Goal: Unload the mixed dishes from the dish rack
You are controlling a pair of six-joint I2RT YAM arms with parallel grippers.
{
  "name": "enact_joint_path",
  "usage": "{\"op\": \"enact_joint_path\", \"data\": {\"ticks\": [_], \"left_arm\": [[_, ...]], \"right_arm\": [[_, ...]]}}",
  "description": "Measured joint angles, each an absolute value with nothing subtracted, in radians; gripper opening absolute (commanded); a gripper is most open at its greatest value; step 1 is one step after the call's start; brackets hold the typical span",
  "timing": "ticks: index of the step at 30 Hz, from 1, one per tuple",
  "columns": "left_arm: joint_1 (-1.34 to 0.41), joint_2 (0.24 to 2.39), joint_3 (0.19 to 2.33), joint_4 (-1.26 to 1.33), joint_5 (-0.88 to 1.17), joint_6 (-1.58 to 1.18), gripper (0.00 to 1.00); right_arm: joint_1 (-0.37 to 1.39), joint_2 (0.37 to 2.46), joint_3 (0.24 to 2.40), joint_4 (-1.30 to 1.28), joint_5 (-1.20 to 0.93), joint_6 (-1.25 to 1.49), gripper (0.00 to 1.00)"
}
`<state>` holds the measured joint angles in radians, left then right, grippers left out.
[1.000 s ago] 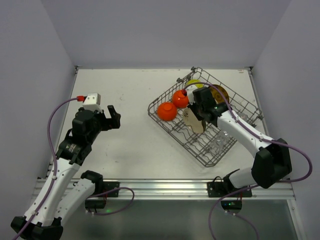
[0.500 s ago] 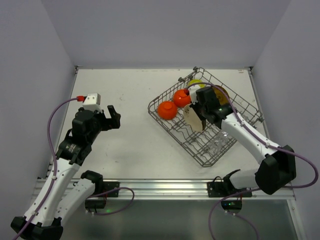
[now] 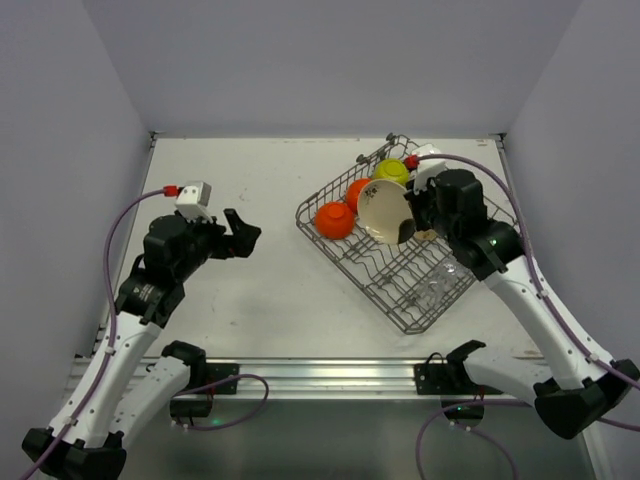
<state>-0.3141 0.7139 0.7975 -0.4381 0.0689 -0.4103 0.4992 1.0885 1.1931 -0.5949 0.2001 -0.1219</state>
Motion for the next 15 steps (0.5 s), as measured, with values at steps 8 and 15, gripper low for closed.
{"op": "enact_joint_path", "data": {"ticks": [8,15], "left_arm": [[-0.332,0.831,0.799,-0.007,0.486,-0.618,1.0],[-0.454,0.984,0.873,0.071,0.543,-0.644,0.94]], "right_arm": [[0.499,0.944,1.126,-0.472,-0.02,0.193,0.0],[0.499,0.884,0.952,-0.299,-0.214,0.419,0.0]]}}
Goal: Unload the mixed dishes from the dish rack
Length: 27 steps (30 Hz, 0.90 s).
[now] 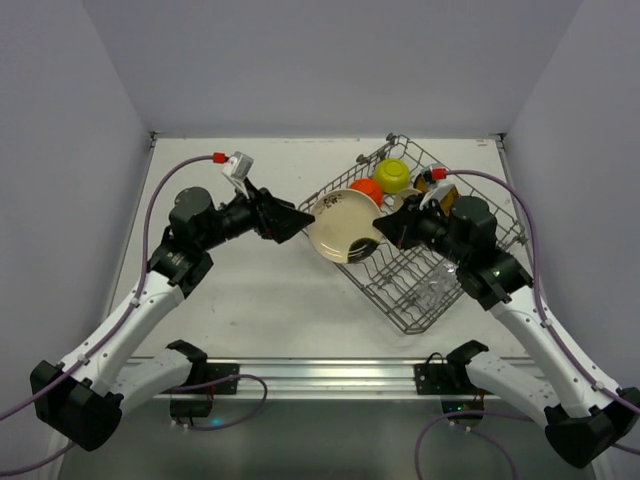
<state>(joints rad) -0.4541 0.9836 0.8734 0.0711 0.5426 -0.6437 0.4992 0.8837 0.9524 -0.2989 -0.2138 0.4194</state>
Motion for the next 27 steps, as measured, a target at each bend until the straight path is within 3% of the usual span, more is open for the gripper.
{"op": "enact_joint_path", "data": {"ticks": [4,9,11,12,13,14,16,17,18,19,21,27], "left_arm": [[-0.513,1.017,0.918,0.063,0.502,-0.631,0.7],[-0.577,1.056,0.954,-0.001,0.404,-0.599,0.61],[-0.586,1.059,0.954,-0.03,0.376,-0.591,0.39],[-0.588,1.06,0.954,-0.041,0.365,-0.586,0.17],[-0.591,1.06,0.954,-0.044,0.36,-0.587,0.05],[-0.591,1.061,0.957,-0.047,0.36,-0.587,0.0],[-0.595,1.056,0.971,-0.046,0.371,-0.582,0.0],[-0.601,1.053,0.976,-0.055,0.363,-0.578,0.0],[-0.601,1.053,0.976,-0.062,0.359,-0.579,0.0],[-0.6,1.053,0.976,-0.064,0.356,-0.581,0.0],[-0.606,1.051,0.977,-0.076,0.316,-0.579,0.0],[-0.59,1.049,1.032,-0.265,0.007,-0.59,0.0]], "right_arm": [[0.499,0.89,0.941,-0.25,-0.279,0.476,0.0],[0.499,0.89,0.94,-0.192,-0.327,0.514,0.0],[0.499,0.89,0.94,-0.179,-0.344,0.524,0.0],[0.499,0.89,0.94,-0.173,-0.355,0.526,0.0],[0.499,0.89,0.938,-0.167,-0.358,0.529,0.0],[0.499,0.89,0.934,-0.165,-0.356,0.527,0.0],[0.486,0.894,0.918,-0.162,-0.349,0.53,0.0],[0.484,0.897,0.914,-0.154,-0.35,0.532,0.08],[0.485,0.897,0.914,-0.148,-0.351,0.532,0.27],[0.485,0.897,0.913,-0.144,-0.35,0.537,0.71],[0.489,0.897,0.912,-0.142,-0.35,0.546,0.97],[0.5,0.847,0.911,-0.202,-0.22,0.532,0.99]]}}
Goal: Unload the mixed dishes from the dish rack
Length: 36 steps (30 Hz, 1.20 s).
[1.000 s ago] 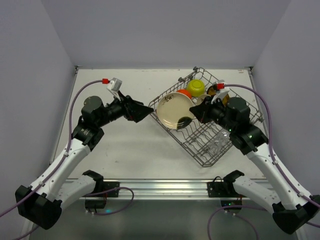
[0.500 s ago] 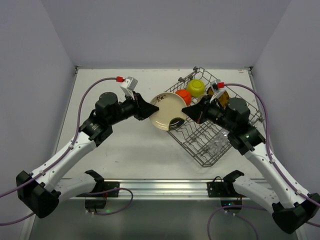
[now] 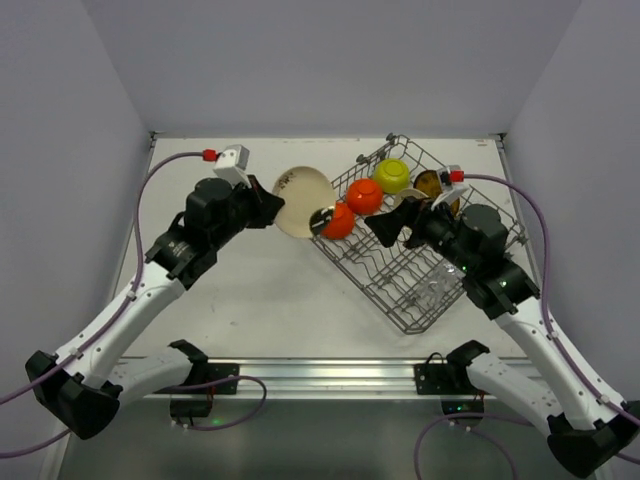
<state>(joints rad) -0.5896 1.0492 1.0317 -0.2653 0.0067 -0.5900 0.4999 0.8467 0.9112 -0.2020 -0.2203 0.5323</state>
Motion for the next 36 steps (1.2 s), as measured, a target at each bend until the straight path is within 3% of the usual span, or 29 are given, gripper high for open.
{"op": "enact_joint_path", "data": {"ticks": [4,8,12,21,31,36], "left_arm": [[-0.416,1.048,1.074,-0.332,-0.1,-0.633,0.0],[-0.071,1.094,1.056,-0.322,-0.088,-0.719,0.0],[0.075,1.231,1.009,-0.263,-0.042,-0.789,0.0],[0.091,1.713,1.019,-0.057,0.133,-0.873,0.0],[0.091,1.842,1.052,0.107,0.213,-0.917,0.0],[0.092,1.956,1.111,0.148,0.245,-0.934,0.08]], "right_arm": [[0.499,0.752,0.901,-0.262,-0.104,0.511,0.99],[0.499,0.678,0.891,-0.309,-0.059,0.497,0.99],[0.499,0.638,0.871,-0.338,-0.048,0.49,0.99],[0.499,0.608,0.805,-0.365,-0.072,0.469,0.99],[0.499,0.585,0.749,-0.381,-0.08,0.448,0.99],[0.499,0.607,0.743,-0.38,-0.095,0.445,0.99]]}}
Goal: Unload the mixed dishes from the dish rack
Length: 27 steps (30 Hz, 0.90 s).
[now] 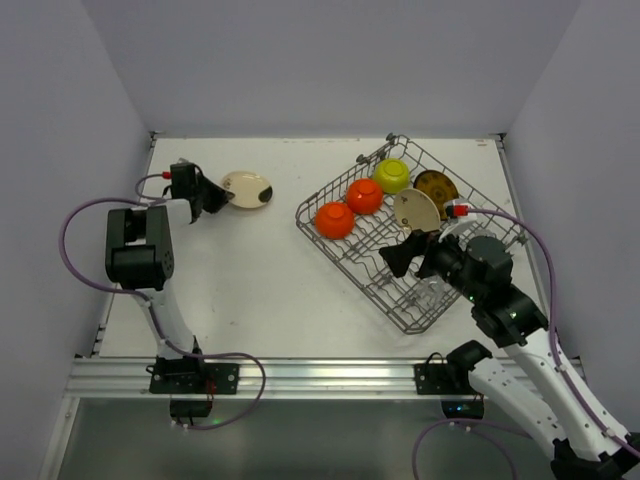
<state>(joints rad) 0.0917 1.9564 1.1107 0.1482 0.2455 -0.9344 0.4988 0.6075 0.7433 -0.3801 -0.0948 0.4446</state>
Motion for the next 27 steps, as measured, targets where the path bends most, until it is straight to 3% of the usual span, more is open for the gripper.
{"op": "enact_joint_path", "data": {"ticks": [1,4,5,7,8,11,17,21,27], "left_arm": [[0.092,1.964,1.124,0.149,0.251,-0.934,0.11],[0.091,1.981,1.169,0.141,0.248,-0.928,0.34],[0.091,1.982,1.178,0.14,0.245,-0.923,0.55],[0.091,1.979,1.183,0.141,0.232,-0.918,0.7],[0.091,1.977,1.183,0.138,0.223,-0.919,0.83],[0.091,1.962,1.179,0.117,0.196,-0.91,1.0],[0.091,1.796,1.153,0.008,0.153,-0.892,1.0],[0.054,1.494,1.02,-0.031,0.13,-0.886,1.0],[-0.175,1.082,0.963,-0.121,0.078,-0.79,1.0]], "right_arm": [[0.499,0.61,0.739,-0.378,-0.097,0.445,0.99],[0.499,0.619,0.721,-0.374,-0.098,0.445,0.99],[0.499,0.622,0.717,-0.374,-0.098,0.445,0.99],[0.499,0.632,0.71,-0.375,-0.098,0.444,0.99],[0.499,0.638,0.71,-0.374,-0.097,0.442,0.99],[0.499,0.657,0.71,-0.373,-0.089,0.43,0.99],[0.498,0.723,0.718,-0.374,-0.044,0.386,0.99],[0.486,0.814,0.756,-0.374,0.018,0.337,0.99],[0.468,0.958,0.83,-0.381,0.189,0.234,0.94]]}}
